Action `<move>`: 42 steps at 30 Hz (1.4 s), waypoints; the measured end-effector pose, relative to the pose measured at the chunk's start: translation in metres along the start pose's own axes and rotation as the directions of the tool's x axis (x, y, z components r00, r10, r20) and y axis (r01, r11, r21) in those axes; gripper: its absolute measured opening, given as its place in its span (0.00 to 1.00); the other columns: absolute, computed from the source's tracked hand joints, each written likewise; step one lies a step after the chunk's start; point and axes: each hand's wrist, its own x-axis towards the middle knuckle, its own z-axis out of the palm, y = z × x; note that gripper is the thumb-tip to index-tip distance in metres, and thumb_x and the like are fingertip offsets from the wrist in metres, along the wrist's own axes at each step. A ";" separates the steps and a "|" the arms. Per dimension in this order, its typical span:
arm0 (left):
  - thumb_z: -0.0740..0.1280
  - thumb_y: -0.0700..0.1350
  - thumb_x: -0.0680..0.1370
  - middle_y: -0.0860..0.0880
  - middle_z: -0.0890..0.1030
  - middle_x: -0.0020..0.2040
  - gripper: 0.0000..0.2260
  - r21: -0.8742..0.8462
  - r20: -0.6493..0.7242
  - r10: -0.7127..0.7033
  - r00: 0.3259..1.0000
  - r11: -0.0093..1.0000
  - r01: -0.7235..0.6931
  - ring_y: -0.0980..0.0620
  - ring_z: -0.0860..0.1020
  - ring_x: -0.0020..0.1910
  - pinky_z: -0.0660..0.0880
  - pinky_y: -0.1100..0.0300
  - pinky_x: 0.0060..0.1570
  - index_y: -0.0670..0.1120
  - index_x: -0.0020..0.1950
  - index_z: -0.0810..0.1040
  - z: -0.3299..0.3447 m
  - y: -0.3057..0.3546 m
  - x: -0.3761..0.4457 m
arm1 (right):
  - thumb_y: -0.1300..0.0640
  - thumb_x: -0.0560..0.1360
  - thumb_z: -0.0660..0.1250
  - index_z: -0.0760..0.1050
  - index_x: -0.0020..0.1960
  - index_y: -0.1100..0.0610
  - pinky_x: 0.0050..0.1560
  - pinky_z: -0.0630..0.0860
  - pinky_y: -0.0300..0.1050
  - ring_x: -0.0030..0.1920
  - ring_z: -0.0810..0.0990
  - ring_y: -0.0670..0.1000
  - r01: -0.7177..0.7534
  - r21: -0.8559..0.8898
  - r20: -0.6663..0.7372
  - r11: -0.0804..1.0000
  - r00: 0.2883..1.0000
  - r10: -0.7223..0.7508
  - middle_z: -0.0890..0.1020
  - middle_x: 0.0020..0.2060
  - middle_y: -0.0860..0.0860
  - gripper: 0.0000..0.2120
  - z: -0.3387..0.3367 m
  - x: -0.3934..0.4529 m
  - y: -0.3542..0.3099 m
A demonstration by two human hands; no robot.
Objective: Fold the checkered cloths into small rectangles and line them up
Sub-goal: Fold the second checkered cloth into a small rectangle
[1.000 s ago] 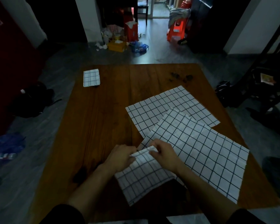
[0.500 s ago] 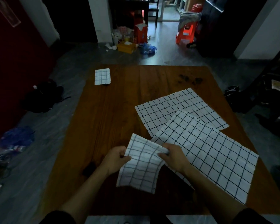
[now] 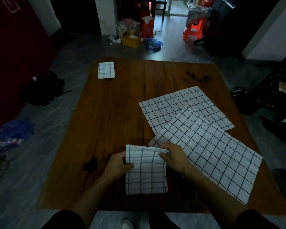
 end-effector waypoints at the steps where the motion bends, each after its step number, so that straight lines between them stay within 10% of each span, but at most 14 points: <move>1: 0.73 0.41 0.74 0.59 0.78 0.56 0.15 0.031 -0.026 0.006 1.000 1.000 -0.005 0.59 0.77 0.55 0.78 0.60 0.51 0.54 0.57 0.76 0.002 -0.003 0.001 | 0.57 0.75 0.69 0.72 0.41 0.44 0.42 0.70 0.37 0.42 0.74 0.39 0.012 0.002 0.004 1.000 1.000 -0.012 0.76 0.39 0.41 0.09 0.000 -0.001 0.002; 6: 0.72 0.43 0.72 0.56 0.78 0.41 0.13 0.247 -0.080 0.103 0.991 0.966 -0.080 0.57 0.76 0.42 0.75 0.56 0.39 0.57 0.39 0.71 0.000 -0.019 0.004 | 0.56 0.73 0.70 0.75 0.45 0.44 0.47 0.76 0.41 0.47 0.77 0.41 0.068 0.043 0.038 0.997 0.997 -0.070 0.78 0.44 0.41 0.08 -0.002 -0.009 0.009; 13: 0.72 0.41 0.73 0.58 0.77 0.48 0.09 0.365 -0.065 0.231 0.971 0.911 -0.193 0.57 0.72 0.50 0.72 0.56 0.49 0.54 0.45 0.76 -0.009 -0.021 0.000 | 0.54 0.72 0.70 0.76 0.47 0.47 0.52 0.74 0.42 0.48 0.73 0.43 0.156 -0.153 0.043 0.976 0.988 -0.151 0.74 0.48 0.43 0.05 0.014 -0.013 0.016; 19: 0.65 0.31 0.70 0.55 0.78 0.57 0.18 0.494 0.070 0.306 0.949 0.816 -0.300 0.52 0.72 0.57 0.70 0.51 0.56 0.54 0.48 0.81 -0.023 -0.041 -0.007 | 0.45 0.72 0.70 0.72 0.63 0.46 0.71 0.60 0.52 0.69 0.62 0.48 0.253 -0.344 0.506 0.904 0.861 -0.048 0.70 0.68 0.46 0.21 0.023 -0.030 0.018; 27: 0.56 0.53 0.79 0.52 0.75 0.67 0.18 0.513 0.006 0.268 0.963 0.826 -0.233 0.52 0.70 0.65 0.67 0.55 0.61 0.50 0.66 0.74 -0.001 -0.017 -0.018 | 0.47 0.78 0.64 0.66 0.72 0.50 0.68 0.63 0.42 0.68 0.67 0.48 0.113 -0.258 0.190 0.959 0.980 -0.065 0.69 0.69 0.47 0.23 0.047 -0.027 0.005; 32: 0.62 0.51 0.80 0.48 0.48 0.81 0.32 0.702 0.161 0.205 0.965 0.663 -0.258 0.48 0.49 0.79 0.48 0.48 0.75 0.48 0.80 0.51 0.029 -0.004 -0.022 | 0.45 0.81 0.57 0.44 0.79 0.55 0.73 0.38 0.46 0.78 0.43 0.50 0.091 -0.366 0.327 0.926 0.944 0.036 0.46 0.79 0.49 0.35 0.076 -0.028 -0.009; 37: 0.65 0.57 0.78 0.45 0.48 0.81 0.38 0.752 0.208 0.207 0.956 0.591 -0.292 0.46 0.49 0.79 0.46 0.48 0.74 0.46 0.80 0.48 0.048 -0.009 -0.022 | 0.35 0.73 0.44 0.35 0.78 0.57 0.77 0.35 0.53 0.73 0.31 0.50 0.108 -0.361 0.428 0.926 0.902 0.062 0.36 0.76 0.51 0.42 0.105 -0.034 -0.011; 42: 0.65 0.51 0.79 0.47 0.41 0.81 0.39 0.751 0.321 0.078 0.944 0.587 -0.303 0.47 0.41 0.79 0.40 0.47 0.75 0.47 0.80 0.42 0.045 -0.009 -0.019 | 0.50 0.79 0.61 0.38 0.79 0.56 0.71 0.31 0.49 0.77 0.36 0.53 0.128 -0.419 0.403 0.899 0.913 0.057 0.39 0.78 0.52 0.39 0.107 -0.033 -0.004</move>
